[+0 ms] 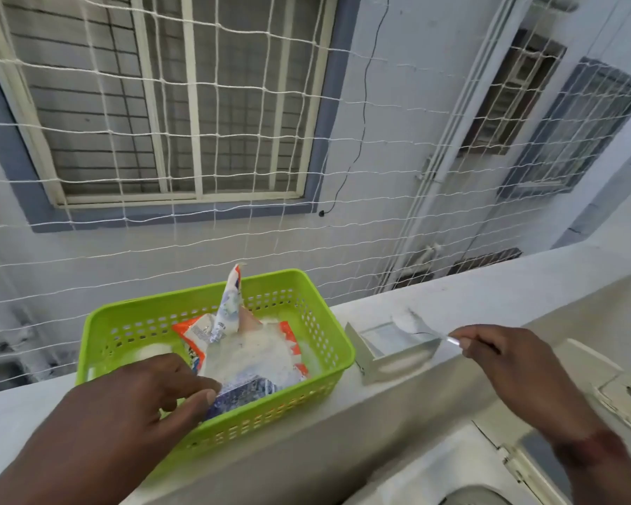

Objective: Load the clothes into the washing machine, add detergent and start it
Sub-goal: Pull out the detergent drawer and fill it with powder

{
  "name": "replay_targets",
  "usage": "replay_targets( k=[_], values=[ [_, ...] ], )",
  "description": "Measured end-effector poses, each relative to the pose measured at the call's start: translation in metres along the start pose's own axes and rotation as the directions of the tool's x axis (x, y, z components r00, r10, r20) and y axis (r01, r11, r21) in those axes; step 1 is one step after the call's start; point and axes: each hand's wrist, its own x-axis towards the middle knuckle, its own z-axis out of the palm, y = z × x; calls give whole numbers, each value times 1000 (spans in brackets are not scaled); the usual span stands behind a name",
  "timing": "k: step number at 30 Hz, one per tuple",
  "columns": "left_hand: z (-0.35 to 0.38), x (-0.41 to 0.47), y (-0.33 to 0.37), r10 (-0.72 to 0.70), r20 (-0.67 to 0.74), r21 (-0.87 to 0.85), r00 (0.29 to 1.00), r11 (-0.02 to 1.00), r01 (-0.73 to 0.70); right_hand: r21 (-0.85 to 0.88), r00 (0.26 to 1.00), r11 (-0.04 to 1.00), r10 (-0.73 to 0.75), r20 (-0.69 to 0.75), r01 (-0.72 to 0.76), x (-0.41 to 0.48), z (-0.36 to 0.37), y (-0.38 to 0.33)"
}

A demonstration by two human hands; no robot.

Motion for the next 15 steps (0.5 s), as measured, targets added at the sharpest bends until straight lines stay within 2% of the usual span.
replay_targets(
  k=[8, 15],
  values=[
    [-2, 2, 1, -25, 11, -14, 1000, 1000, 25, -21, 998, 998, -52, -26, 52, -7, 39, 6],
    [-2, 1, 1, -21, 24, -36, 999, 999, 22, -47, 996, 998, -47, -73, 44, -7, 43, 9]
  ],
)
